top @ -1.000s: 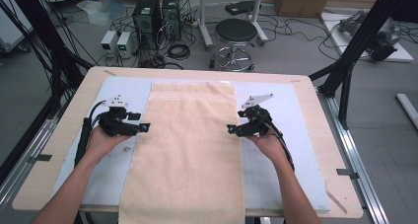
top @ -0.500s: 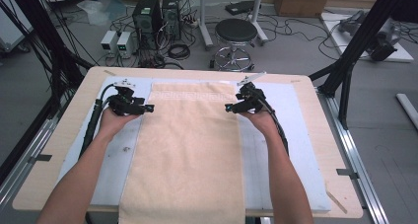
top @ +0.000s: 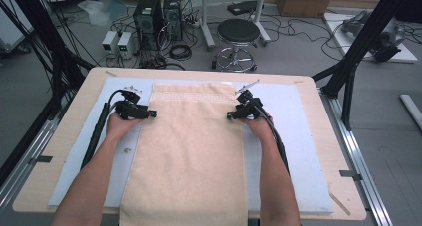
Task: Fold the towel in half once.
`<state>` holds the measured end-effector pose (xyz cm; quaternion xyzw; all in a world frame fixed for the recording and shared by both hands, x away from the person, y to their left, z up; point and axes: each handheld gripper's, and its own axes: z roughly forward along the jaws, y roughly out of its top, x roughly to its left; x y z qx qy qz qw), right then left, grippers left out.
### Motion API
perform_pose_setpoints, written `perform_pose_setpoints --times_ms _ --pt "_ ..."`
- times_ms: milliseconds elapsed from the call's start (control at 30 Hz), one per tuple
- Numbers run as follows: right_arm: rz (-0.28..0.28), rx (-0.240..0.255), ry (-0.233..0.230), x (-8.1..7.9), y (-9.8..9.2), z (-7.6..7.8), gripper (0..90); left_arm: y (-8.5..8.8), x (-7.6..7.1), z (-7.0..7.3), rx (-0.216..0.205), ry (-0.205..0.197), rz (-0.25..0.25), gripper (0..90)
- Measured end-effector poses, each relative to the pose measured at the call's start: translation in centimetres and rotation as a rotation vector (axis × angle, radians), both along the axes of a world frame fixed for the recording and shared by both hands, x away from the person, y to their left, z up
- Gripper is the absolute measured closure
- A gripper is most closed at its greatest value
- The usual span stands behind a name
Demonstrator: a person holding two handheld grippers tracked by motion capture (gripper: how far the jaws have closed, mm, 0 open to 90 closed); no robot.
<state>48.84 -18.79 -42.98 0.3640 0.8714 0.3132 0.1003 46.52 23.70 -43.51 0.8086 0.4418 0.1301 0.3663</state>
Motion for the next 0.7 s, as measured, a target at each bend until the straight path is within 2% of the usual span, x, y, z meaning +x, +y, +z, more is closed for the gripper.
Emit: perform_pose_setpoints --times_ms 67,133,267,333,367,467,633,700 --pt "0.01 -0.021 -0.006 -0.2 0.2 0.1 55.7 -0.2 -0.1 0.1 0.031 -0.009 0.014 53.9" --pt "0.02 -0.02 -0.008 -0.3 0.3 0.1 62.3 -0.4 -0.2 0.2 0.063 -0.018 0.035 61.4" --pt "0.018 0.012 0.028 -0.3 0.2 0.2 76.6 -0.3 -0.1 0.2 0.044 -0.002 0.089 74.0" --pt "0.028 0.021 0.045 -0.3 0.3 0.2 82.0 -0.3 -0.2 0.2 0.038 0.007 0.074 79.1" --pt "0.036 0.02 0.044 -0.3 0.4 0.3 82.4 -0.4 -0.2 0.2 0.033 0.009 0.076 83.0" --pt "0.037 0.042 0.072 -0.4 0.2 0.4 82.8 -0.3 -0.1 0.2 0.009 0.028 0.074 85.5" --pt "0.064 0.076 0.046 -0.7 -0.3 1.4 83.5 0.0 -0.2 0.6 -0.013 0.025 0.034 86.5" --pt "0.067 0.094 0.037 -0.8 -0.5 1.9 83.7 0.3 -0.4 1.1 -0.038 0.016 0.021 86.6"
